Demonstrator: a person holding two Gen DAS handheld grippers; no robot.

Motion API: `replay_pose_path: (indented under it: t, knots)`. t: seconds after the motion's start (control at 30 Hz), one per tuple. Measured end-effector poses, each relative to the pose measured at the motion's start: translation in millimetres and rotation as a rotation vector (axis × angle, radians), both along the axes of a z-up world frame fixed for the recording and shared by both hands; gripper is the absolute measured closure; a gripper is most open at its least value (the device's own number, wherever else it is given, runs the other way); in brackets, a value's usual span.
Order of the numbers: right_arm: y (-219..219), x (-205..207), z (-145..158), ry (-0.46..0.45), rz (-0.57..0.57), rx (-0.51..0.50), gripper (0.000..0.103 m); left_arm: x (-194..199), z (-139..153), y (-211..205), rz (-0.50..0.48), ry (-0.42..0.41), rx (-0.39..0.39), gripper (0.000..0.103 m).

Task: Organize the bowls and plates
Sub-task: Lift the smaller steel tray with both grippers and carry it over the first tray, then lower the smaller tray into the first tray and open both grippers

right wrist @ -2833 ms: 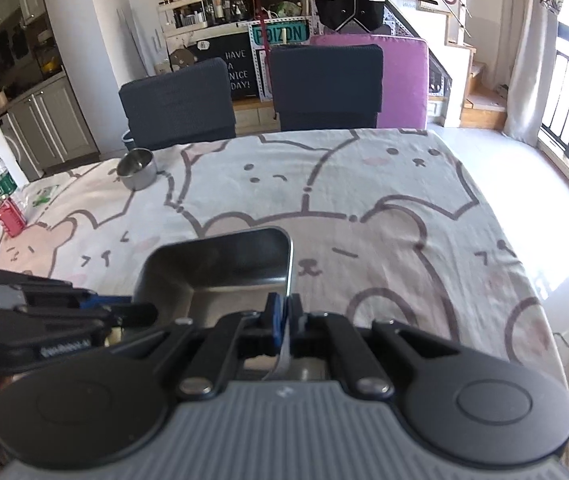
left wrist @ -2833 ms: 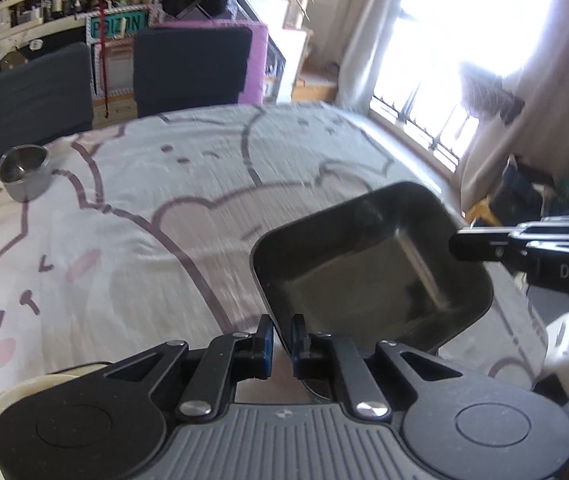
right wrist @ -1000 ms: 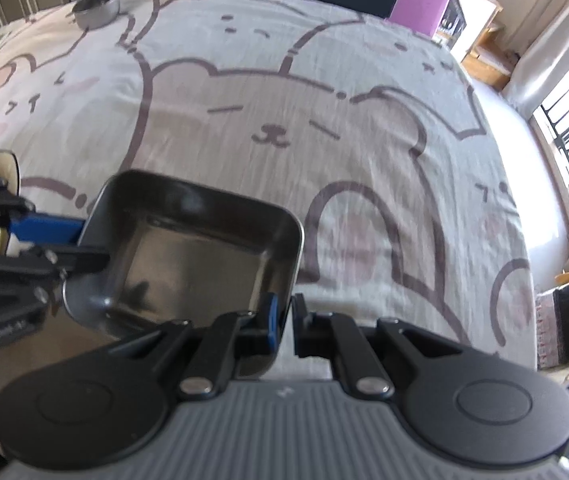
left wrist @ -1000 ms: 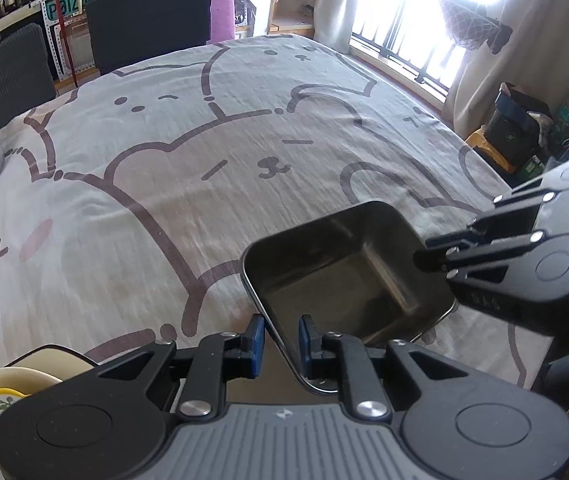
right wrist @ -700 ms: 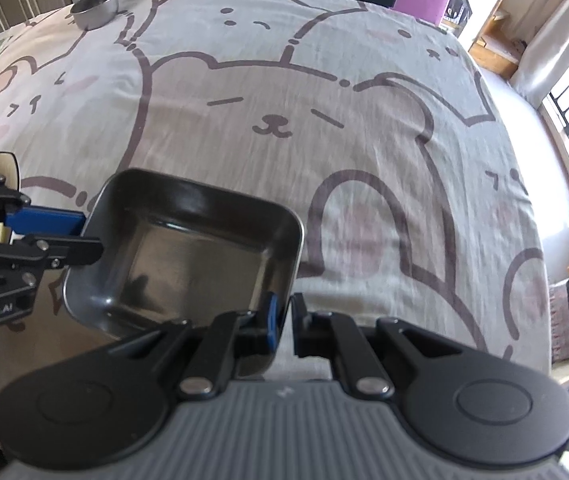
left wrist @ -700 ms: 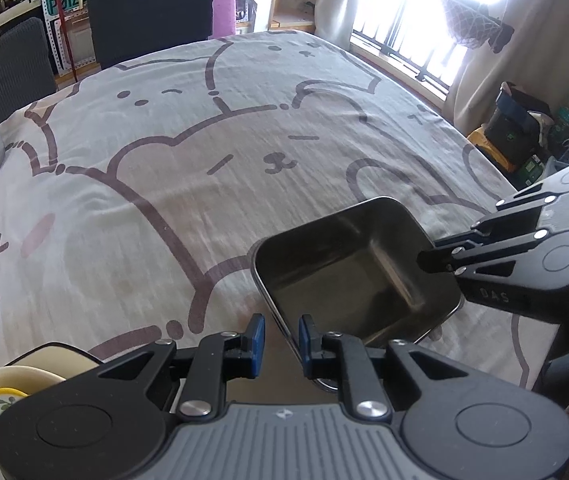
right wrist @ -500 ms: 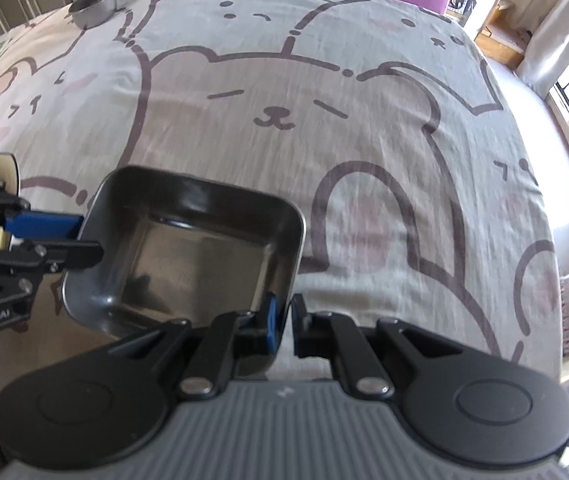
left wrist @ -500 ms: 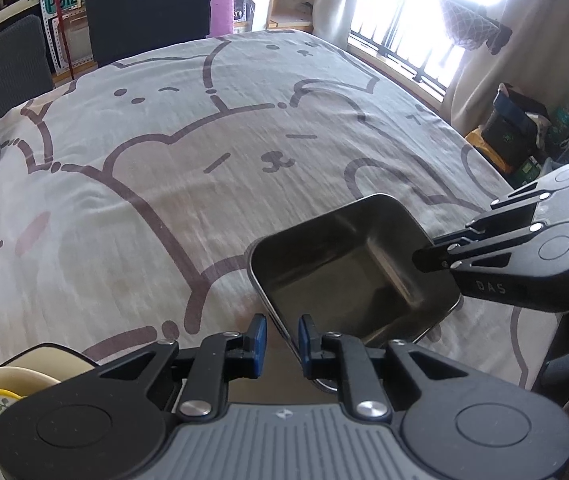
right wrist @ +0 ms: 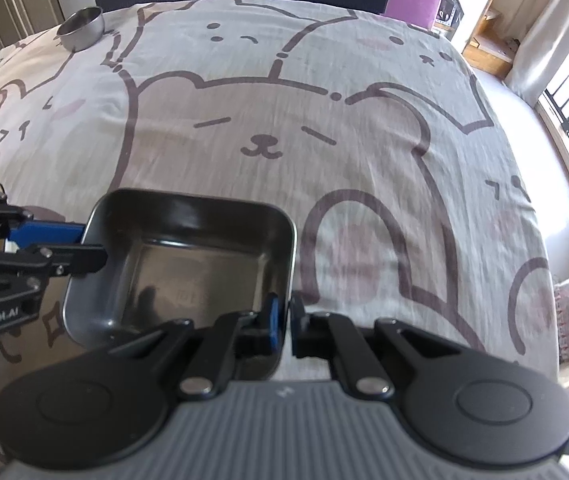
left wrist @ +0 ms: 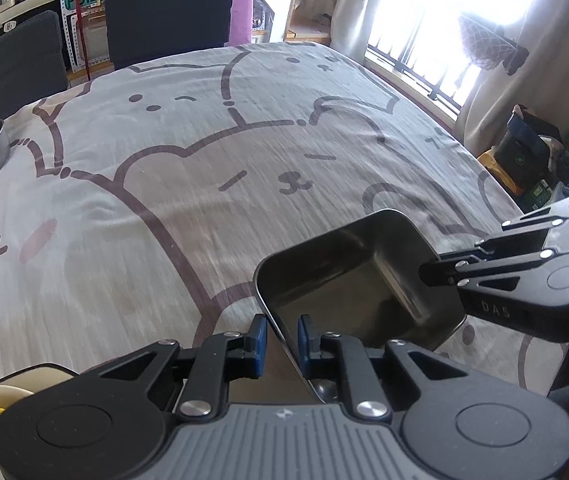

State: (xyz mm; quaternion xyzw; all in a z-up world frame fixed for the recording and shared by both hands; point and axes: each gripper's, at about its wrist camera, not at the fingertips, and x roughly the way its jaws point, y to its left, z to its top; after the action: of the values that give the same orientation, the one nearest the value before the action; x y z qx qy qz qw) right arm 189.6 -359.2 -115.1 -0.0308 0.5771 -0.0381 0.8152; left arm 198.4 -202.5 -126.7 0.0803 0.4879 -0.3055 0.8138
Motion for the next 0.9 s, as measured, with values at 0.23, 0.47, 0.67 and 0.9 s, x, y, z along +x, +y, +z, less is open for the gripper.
replay_pose_path:
  t: [0.23, 0.47, 0.67, 0.9]
  knots:
    - [-1, -3, 0, 0.016, -0.004, 0.012, 0.088, 3, 0, 5, 0.017, 0.033, -0.012, 0.080]
    - [-2, -13, 11, -0.014, -0.018, 0.032, 0.061, -4, 9, 6, 0.012, 0.017, -0.031, 0.051]
    - [-6, -25, 22, -0.057, -0.037, 0.029, 0.035, -13, 21, 10, 0.006, -0.024, -0.025, 0.022]
    - [-13, -41, 32, -0.120, -0.063, 0.053, 0.008, -20, 35, 25, 0.025, -0.065, -0.038, 0.001]
